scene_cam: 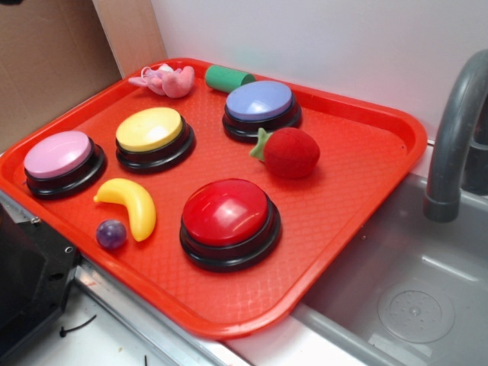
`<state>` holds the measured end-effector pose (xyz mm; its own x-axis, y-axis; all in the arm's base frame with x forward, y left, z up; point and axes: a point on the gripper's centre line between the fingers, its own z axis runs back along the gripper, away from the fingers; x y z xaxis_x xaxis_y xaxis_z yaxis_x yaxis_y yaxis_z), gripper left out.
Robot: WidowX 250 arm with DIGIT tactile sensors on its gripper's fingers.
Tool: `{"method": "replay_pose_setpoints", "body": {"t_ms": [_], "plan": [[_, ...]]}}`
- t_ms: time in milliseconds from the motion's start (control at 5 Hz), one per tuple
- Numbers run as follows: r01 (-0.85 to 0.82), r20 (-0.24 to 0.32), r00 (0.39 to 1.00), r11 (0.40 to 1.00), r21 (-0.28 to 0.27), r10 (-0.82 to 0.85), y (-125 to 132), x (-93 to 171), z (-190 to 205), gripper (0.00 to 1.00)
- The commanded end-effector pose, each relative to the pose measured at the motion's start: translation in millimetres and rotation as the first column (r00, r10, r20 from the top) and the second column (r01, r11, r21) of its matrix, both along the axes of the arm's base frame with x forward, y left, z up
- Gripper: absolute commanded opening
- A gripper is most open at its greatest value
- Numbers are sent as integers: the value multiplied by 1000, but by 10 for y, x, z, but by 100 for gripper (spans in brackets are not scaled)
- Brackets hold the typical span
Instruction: Push the red button.
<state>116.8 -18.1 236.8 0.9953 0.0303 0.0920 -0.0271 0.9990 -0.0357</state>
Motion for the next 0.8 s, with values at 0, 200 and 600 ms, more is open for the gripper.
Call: {"method": "replay_pose_setpoints", "body": {"t_ms": [0, 200, 600], "plan": [[0, 0, 1000, 1000, 0, 0, 0, 0, 0, 100], [252, -65, 967, 965, 79, -247, -500, 500, -500, 100], [664, 64, 730, 729, 166, -680, -1451, 847, -1167, 100]]}}
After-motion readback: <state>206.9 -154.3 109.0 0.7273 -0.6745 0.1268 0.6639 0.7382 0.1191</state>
